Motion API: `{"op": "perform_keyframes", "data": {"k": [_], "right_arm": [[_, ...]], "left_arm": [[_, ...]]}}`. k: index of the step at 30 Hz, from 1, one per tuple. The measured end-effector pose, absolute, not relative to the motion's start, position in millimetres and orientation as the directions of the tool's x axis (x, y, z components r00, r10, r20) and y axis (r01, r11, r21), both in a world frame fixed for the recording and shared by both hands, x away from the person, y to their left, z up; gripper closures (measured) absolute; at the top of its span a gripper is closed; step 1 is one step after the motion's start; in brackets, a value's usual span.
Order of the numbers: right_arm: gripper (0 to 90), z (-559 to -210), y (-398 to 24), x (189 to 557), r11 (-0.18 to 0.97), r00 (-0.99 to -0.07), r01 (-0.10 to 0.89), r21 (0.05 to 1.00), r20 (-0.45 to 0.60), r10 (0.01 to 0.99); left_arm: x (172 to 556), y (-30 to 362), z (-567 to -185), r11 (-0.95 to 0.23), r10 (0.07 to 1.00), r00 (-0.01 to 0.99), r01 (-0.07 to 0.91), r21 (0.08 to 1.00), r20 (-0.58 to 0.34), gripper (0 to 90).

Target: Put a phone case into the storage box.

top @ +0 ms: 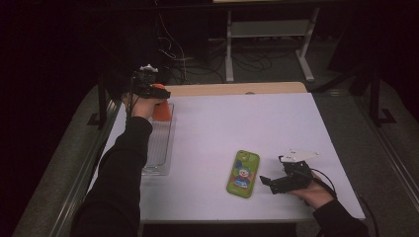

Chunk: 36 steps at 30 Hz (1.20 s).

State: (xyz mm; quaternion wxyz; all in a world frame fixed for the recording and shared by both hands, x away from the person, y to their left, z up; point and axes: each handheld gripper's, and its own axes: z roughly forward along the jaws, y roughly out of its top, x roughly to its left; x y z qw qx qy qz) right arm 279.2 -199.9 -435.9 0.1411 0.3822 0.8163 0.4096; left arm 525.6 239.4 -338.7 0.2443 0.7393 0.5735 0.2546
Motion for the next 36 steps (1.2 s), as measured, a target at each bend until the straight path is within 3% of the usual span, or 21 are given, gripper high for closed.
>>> {"op": "perform_keyframes", "data": {"k": [9,24,30,36], "right_arm": [[0.0,-436.2,-199.6,279.3,0.368,-0.667,0.515,0.774,0.091,0.740],[0.0,-436.4,-198.7,279.4,0.370,-0.668,0.513,0.775,0.090,0.739],[0.0,-437.2,-199.3,280.0,0.375,-0.672,0.509,0.775,0.085,0.735],[0.0,-437.5,-198.9,280.0,0.378,-0.673,0.509,0.773,0.084,0.735]], "left_arm": [[531.9,233.0,-350.8,-0.237,0.971,0.204,0.742,0.628,0.126,13.5],[537.8,230.0,-357.8,-0.226,0.974,0.163,0.714,0.663,0.156,11.7],[538.1,232.0,-356.2,-0.200,0.980,0.158,0.707,0.678,0.124,2.4],[531.7,238.3,-345.8,-0.206,0.977,0.180,0.681,0.703,0.112,0.6]]}}
